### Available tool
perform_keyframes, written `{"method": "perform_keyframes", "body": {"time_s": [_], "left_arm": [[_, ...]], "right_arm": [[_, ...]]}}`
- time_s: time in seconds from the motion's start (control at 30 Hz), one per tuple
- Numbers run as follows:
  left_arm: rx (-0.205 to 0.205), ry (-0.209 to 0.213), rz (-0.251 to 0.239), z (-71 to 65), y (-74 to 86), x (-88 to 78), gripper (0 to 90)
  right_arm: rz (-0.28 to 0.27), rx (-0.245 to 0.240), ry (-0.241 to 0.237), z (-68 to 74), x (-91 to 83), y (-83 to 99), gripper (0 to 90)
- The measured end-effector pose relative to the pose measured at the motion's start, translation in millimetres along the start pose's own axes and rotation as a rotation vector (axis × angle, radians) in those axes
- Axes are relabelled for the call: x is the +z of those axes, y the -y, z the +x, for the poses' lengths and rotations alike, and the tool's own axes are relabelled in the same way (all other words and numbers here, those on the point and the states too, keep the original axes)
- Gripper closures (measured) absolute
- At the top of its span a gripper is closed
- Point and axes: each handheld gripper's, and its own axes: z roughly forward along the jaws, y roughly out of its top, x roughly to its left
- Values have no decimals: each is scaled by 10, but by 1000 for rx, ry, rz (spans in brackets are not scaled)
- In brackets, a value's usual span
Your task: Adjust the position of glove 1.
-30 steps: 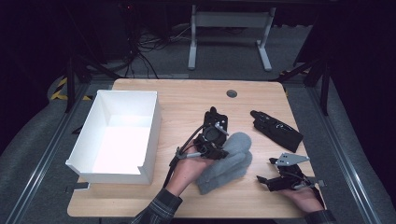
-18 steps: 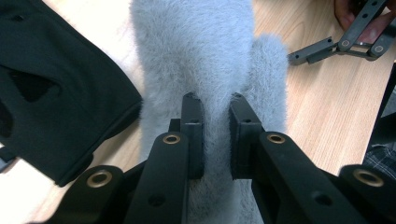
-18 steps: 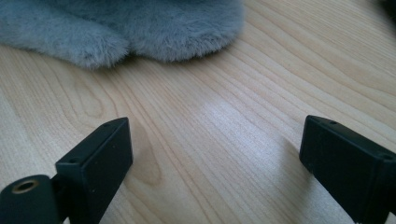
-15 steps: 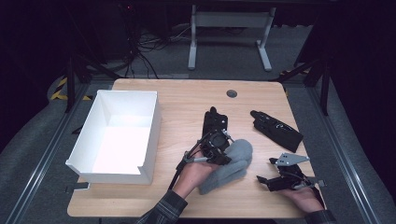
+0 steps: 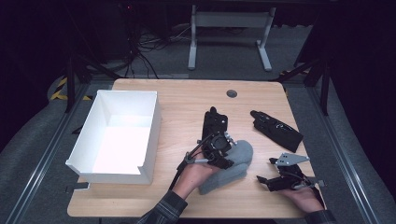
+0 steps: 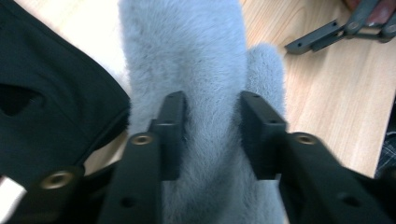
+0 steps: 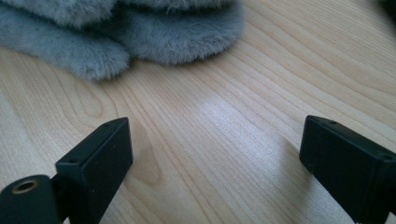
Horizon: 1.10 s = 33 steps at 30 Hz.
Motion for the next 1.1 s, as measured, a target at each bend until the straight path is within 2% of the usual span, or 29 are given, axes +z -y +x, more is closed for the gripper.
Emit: {"method": "perform_keyframes", "body": {"time_s": [0.1,0.23,0.3,0.4,0.43,0.63,0.73,0.77,0.8,0.83,0.9,1.0,1.1], "left_arm": [[9,11,-56,-9,33,-127,482],[16,-7,-77,-4,141,-283,427],[13,-7,-83,1,183,-316,425],[3,-15,-101,5,372,-424,426],[12,-19,-101,0,433,-451,427],[5,-31,-93,-2,644,-452,449],[24,-41,-74,6,680,-404,526],[24,-41,-74,6,680,-404,562],[13,-54,-50,10,691,-364,562],[25,-58,-43,20,693,-338,641],[34,-42,-48,34,710,-304,735],[12,-34,-51,41,705,-301,841],[-19,-22,-72,36,695,-332,859]], "right_arm": [[0,-1,0,0,0,0,97],[-1,0,2,6,-7,6,98],[-1,1,3,7,-8,7,98],[-1,1,3,7,-8,7,98],[-1,2,3,7,-8,7,98],[-1,2,3,7,-8,7,98],[0,3,5,7,-8,7,98],[0,3,5,7,-8,7,98],[-1,3,5,7,-8,7,98],[-1,4,5,7,-8,7,98],[-1,3,6,6,-7,7,98],[-1,5,6,6,-8,7,99],[-1,5,7,6,-9,7,100]]}}
